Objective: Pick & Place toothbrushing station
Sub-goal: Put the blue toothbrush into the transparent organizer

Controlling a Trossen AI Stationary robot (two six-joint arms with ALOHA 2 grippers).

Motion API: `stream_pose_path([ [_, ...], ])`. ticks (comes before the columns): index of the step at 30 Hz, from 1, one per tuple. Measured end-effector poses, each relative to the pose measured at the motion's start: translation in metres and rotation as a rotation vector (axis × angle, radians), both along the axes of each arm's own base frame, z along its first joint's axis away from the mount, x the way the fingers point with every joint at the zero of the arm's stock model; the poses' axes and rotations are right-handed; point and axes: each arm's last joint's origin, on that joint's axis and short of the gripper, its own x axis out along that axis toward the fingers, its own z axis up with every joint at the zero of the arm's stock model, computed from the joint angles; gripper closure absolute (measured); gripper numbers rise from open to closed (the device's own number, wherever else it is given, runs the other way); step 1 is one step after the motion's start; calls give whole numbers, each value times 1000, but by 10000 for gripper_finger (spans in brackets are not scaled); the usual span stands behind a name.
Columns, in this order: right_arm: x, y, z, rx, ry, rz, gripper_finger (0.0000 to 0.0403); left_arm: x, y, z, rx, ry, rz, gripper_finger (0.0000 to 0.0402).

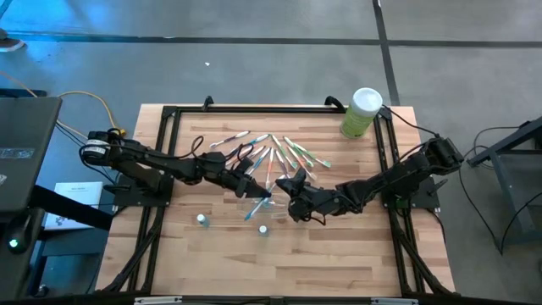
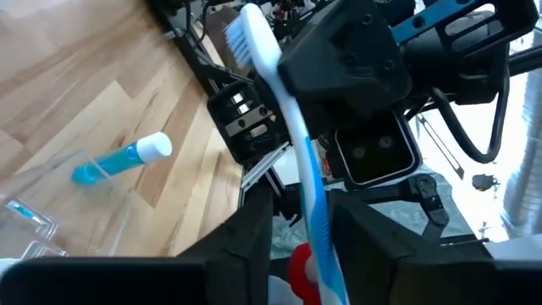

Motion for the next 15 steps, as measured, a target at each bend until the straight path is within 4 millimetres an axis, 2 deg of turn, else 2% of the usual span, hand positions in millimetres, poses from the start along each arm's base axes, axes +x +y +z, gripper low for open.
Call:
stream_pose_path([
  [8, 1, 0, -1, -3, 4, 15, 392, 0, 0, 0, 26, -6, 10, 379],
  [15, 5, -2, -8, -22, 27, 6, 389, 0, 0, -4, 54, 14, 11, 382],
])
